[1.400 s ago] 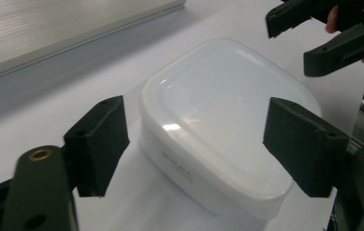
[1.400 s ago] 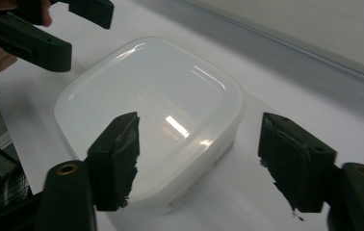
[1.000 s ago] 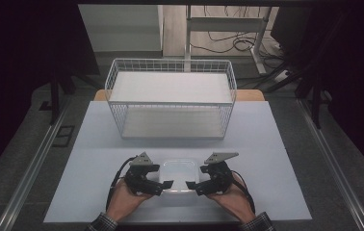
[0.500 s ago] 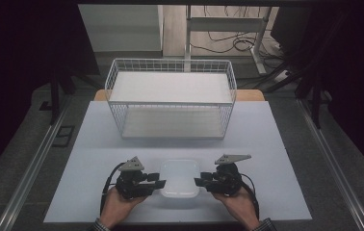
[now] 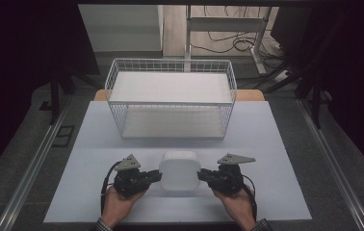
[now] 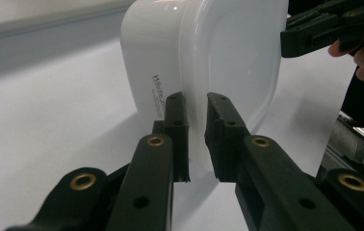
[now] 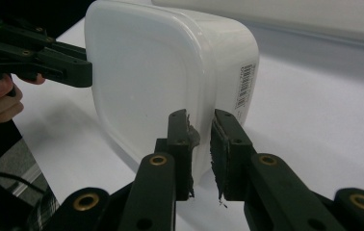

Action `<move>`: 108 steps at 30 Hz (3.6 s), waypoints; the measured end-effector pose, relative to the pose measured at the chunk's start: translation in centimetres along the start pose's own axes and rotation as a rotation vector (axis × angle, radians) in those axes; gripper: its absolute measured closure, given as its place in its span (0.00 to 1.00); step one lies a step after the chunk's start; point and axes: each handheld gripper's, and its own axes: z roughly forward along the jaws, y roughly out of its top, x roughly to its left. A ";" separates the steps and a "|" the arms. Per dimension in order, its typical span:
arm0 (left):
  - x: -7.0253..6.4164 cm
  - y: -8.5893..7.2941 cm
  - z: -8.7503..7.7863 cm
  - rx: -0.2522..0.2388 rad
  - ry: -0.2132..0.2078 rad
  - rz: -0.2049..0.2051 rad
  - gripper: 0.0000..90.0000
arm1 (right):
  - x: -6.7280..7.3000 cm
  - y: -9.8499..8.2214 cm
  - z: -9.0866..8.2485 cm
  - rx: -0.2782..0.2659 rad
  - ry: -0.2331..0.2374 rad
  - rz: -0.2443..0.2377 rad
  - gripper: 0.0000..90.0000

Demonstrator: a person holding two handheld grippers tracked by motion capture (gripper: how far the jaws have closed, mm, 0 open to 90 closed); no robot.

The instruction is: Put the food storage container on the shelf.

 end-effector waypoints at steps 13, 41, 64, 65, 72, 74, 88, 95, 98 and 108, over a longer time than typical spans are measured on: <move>1.1 2.1 -0.7 -0.040 0.043 0.045 0.89 | -0.1 2.5 0.7 -0.058 -0.011 -0.043 0.87; 7.1 7.3 2.2 -0.073 0.114 0.014 0.89 | -4.1 8.5 5.9 -0.091 -0.105 -0.030 0.85; 10.0 7.4 5.3 -0.074 0.127 -0.076 0.87 | -6.3 9.2 8.7 -0.069 -0.151 0.001 0.84; 10.0 7.4 5.3 -0.077 0.127 -0.075 0.87 | -6.4 9.3 8.7 -0.071 -0.150 0.004 0.84; 10.4 7.8 5.7 -0.105 0.135 -0.067 0.83 | -6.6 9.6 9.2 -0.100 -0.162 0.000 0.80; 10.4 7.9 5.9 -0.107 0.149 -0.056 0.81 | -6.7 9.8 9.4 -0.102 -0.172 0.001 0.79; 10.2 9.3 7.3 -0.081 0.271 0.009 0.75 | -6.7 10.8 10.7 -0.083 -0.256 -0.044 0.75; 10.3 10.0 7.9 -0.079 0.295 0.003 0.77 | -7.1 11.2 10.9 -0.080 -0.263 -0.038 0.74; 10.1 10.1 8.0 -0.080 0.326 0.020 0.75 | -7.3 11.3 11.1 -0.084 -0.266 -0.030 0.74; 8.7 7.8 6.0 -0.132 0.312 0.044 0.48 | -7.0 10.8 9.2 -0.097 -0.237 -0.069 0.89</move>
